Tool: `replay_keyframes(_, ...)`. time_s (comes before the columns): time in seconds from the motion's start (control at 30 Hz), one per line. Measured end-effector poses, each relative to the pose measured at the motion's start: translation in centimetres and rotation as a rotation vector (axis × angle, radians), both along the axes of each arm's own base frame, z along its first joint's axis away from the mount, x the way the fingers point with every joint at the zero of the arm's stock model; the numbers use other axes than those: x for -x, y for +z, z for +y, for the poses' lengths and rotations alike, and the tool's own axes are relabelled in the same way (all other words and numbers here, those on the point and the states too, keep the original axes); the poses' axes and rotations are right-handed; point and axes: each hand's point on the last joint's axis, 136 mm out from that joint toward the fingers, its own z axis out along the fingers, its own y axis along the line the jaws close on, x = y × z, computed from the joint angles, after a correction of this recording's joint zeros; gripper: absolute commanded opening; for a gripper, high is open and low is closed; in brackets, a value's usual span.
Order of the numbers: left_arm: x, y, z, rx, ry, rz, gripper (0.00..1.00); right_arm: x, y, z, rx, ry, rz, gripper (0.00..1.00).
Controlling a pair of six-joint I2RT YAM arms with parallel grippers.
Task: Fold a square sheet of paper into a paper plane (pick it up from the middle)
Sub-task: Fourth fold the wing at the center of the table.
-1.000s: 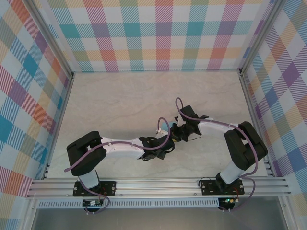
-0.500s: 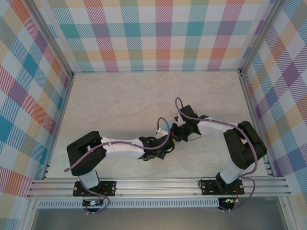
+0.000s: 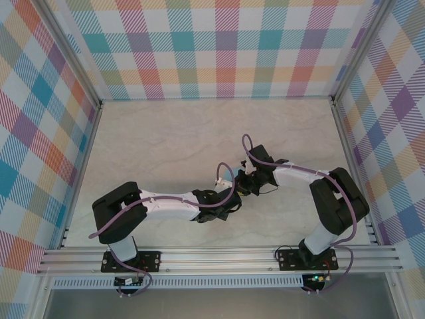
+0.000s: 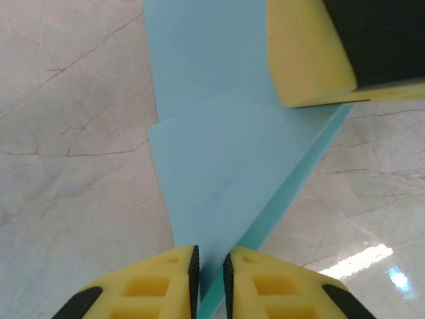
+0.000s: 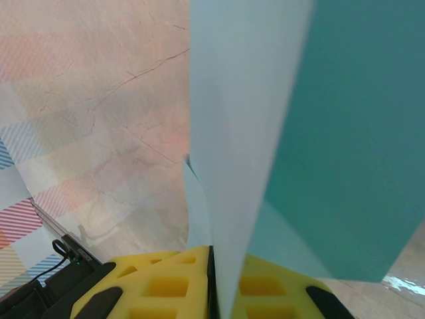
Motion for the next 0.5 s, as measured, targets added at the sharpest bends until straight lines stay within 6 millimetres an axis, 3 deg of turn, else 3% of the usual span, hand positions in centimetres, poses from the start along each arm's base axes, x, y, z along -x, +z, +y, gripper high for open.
replay_keyframes(0.33, 0.29, -0.46, 0.23, 0.004, 0.005, 0.014, 0.14, 0.10, -0.05, 0.14, 0.001, 0.005, 0.002, 0.14)
replay_keyframes(0.5, 0.59, -0.80, 0.24, 0.036, 0.015, 0.030, 0.00, 0.05, -0.06, 0.31, 0.004, 0.009, 0.005, 0.24)
